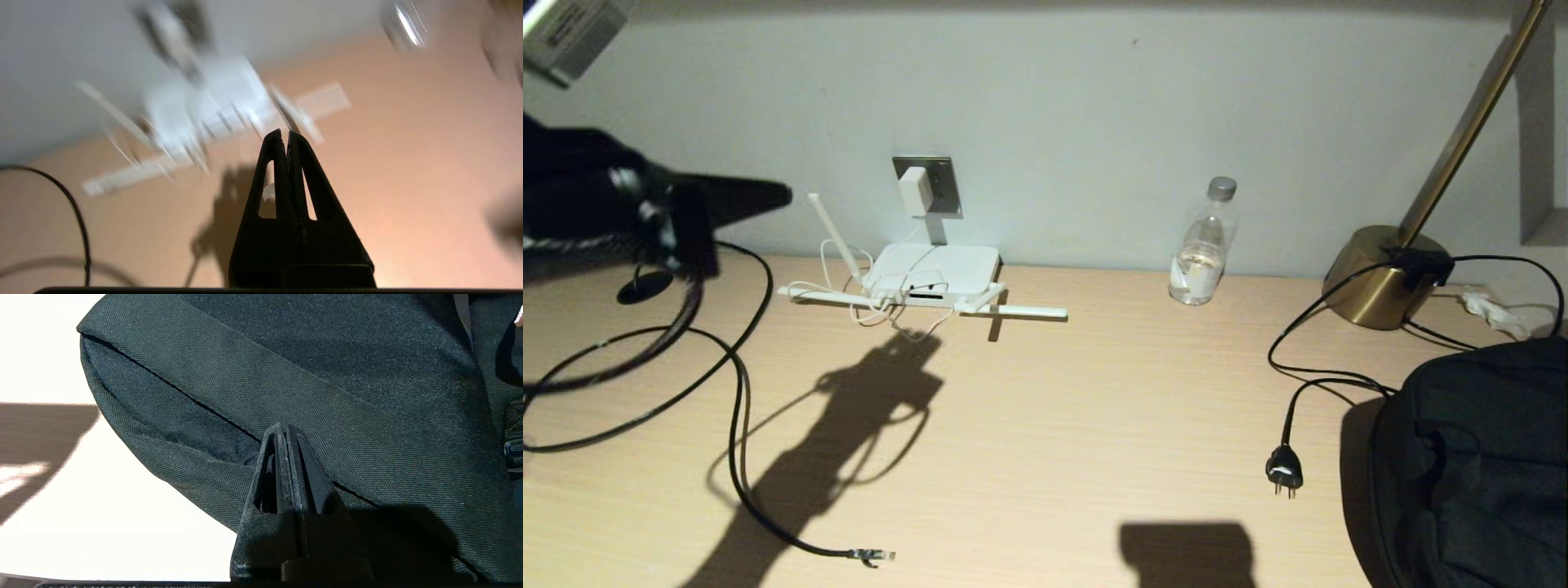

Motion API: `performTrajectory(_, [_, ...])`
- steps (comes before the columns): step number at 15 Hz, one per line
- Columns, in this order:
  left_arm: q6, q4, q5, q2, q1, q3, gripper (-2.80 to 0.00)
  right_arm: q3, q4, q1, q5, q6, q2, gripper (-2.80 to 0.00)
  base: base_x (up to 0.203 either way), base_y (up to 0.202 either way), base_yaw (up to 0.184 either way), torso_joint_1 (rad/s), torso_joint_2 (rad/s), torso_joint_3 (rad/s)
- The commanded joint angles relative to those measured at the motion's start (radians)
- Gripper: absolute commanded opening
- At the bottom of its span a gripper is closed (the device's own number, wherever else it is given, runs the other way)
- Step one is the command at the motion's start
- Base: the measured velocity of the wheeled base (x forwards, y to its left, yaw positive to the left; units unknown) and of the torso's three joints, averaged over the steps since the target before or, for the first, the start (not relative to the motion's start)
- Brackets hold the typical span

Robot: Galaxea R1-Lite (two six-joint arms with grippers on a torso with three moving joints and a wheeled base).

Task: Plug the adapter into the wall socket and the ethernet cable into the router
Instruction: Pick up cable

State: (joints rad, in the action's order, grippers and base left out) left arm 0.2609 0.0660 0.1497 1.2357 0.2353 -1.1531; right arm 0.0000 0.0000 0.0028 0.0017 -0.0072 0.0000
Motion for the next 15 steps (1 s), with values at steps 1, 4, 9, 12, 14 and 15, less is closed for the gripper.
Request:
performTrajectory(1, [0.122,0.471,0.068,-0.170,0.006,0.012,-2.80,0.000,0.000,0.000,0.001,0.000,0.002,-2.80,0.000,0.000,0.000,0.000,0.00,0.000])
performTrajectory(4, [0.437,0.817,0.129,-0.328,0.082,0.116,-2.80,0.000,0.000,0.001,0.000,0.000,0.002,-2.80,0.000,0.000,0.000,0.000,0.00,0.000])
performTrajectory(9, [0.819,0.916,0.110,-0.362,0.129,0.343,-2.80,0.000,0.000,0.000,0.000,0.000,0.002,-2.80,0.000,0.000,0.000,0.000,0.00,0.000])
performTrajectory(12, [0.904,0.810,0.047,-0.303,0.129,0.390,-2.80,0.000,0.000,0.000,0.000,0.000,0.002,-2.80,0.000,0.000,0.000,0.000,0.00,0.000])
performTrajectory(14, [0.936,0.745,0.005,-0.250,0.130,0.412,-2.80,0.000,0.000,0.000,0.001,0.000,0.002,-2.80,0.000,0.000,0.000,0.000,0.00,0.000])
performTrajectory(15, [0.958,0.717,-0.006,-0.216,0.129,0.417,-2.80,0.000,0.000,0.000,0.000,0.000,0.002,-2.80,0.000,0.000,0.000,0.000,0.00,0.000])
